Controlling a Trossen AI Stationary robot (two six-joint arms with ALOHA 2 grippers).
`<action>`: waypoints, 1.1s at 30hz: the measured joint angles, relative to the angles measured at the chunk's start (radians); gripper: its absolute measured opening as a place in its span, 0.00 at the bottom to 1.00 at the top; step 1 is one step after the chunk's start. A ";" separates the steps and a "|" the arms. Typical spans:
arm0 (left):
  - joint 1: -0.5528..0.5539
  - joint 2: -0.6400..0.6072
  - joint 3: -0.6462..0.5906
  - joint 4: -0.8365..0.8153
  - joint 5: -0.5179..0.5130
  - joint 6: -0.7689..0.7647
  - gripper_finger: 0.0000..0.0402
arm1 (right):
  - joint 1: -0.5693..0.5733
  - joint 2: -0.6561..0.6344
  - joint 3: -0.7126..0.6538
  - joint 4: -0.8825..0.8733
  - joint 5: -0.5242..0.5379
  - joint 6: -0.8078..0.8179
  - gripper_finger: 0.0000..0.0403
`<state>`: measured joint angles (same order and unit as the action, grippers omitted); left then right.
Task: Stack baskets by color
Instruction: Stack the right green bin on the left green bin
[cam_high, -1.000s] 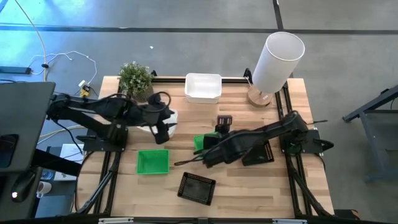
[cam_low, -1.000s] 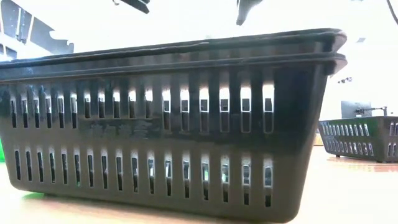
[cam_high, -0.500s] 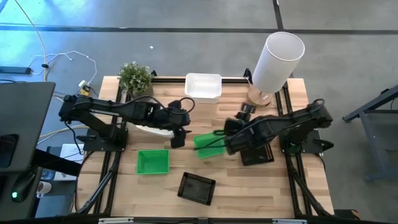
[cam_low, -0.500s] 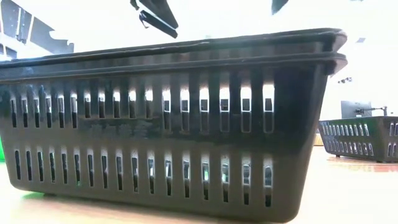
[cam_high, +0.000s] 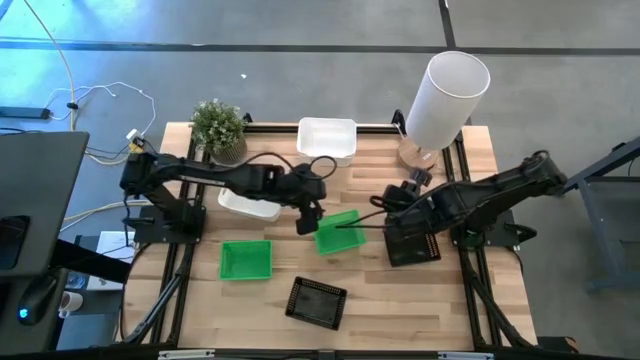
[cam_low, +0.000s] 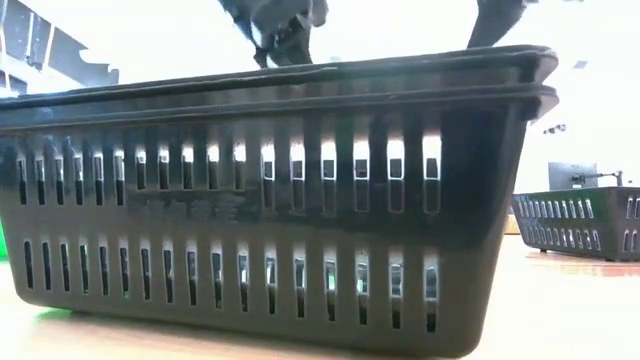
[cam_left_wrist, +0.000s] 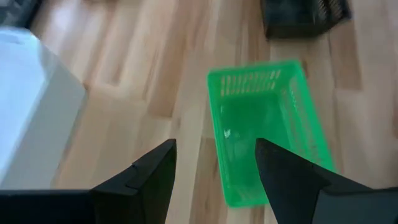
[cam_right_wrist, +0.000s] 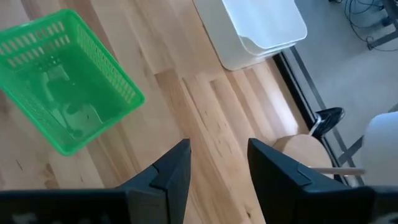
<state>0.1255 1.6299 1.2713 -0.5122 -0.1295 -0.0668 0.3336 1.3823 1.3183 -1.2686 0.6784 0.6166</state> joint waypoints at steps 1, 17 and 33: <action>0.000 0.015 -0.001 0.000 -0.001 0.001 0.51 | 0.000 -0.004 -0.016 0.009 -0.001 0.005 0.36; 0.004 0.218 0.000 0.073 -0.009 -0.033 0.51 | 0.000 -0.010 -0.078 0.037 -0.028 0.015 0.36; 0.003 0.232 0.000 0.091 -0.004 -0.054 0.51 | 0.000 -0.010 -0.078 0.040 -0.045 0.015 0.36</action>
<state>0.1287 1.8618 1.2709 -0.4213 -0.1339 -0.1204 0.3336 1.3727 1.2404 -1.2289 0.6333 0.6319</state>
